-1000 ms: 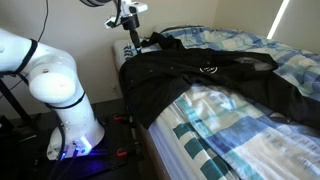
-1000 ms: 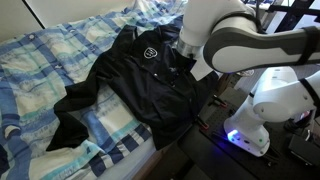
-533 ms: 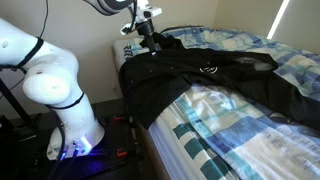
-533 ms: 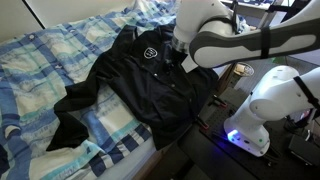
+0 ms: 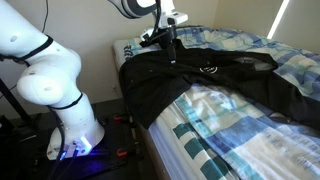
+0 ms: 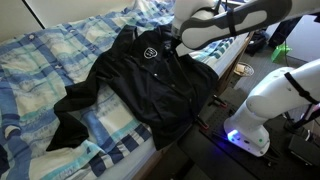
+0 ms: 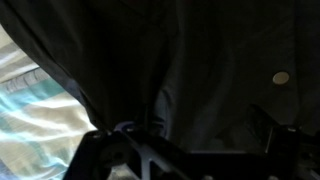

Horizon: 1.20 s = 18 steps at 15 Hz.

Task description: Fold the coat

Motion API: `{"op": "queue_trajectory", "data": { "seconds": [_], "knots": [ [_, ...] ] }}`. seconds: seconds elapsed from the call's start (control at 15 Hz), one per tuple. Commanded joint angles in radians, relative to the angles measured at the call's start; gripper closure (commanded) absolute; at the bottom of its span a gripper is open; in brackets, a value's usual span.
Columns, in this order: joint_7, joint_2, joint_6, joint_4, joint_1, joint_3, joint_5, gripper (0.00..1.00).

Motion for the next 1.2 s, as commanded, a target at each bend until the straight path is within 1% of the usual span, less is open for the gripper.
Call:
{"op": "queue_trajectory", "data": {
  "seconds": [0.0,0.2,0.33,0.4,0.53,0.73,0.8,0.93,1.07,1.13],
  "knots": [
    [0.023,0.122,-0.006,0.119,-0.010,-0.093,0.051,0.00],
    [0.024,0.178,-0.025,0.203,-0.022,-0.152,0.054,0.00],
    [0.008,0.192,-0.037,0.239,-0.018,-0.179,0.045,0.00],
    [0.002,0.163,-0.004,0.185,-0.009,-0.178,0.036,0.00],
    [0.002,0.181,-0.007,0.214,-0.010,-0.190,0.036,0.00],
    [0.002,0.185,-0.007,0.218,-0.009,-0.190,0.036,0.00],
    [0.032,0.196,0.004,0.219,-0.016,-0.184,0.027,0.00],
    [0.068,0.279,0.040,0.261,-0.035,-0.196,0.029,0.00],
    [0.111,0.360,0.048,0.304,-0.052,-0.220,0.038,0.00],
    [0.155,0.411,0.032,0.338,-0.064,-0.233,0.030,0.00]
  ]
}}
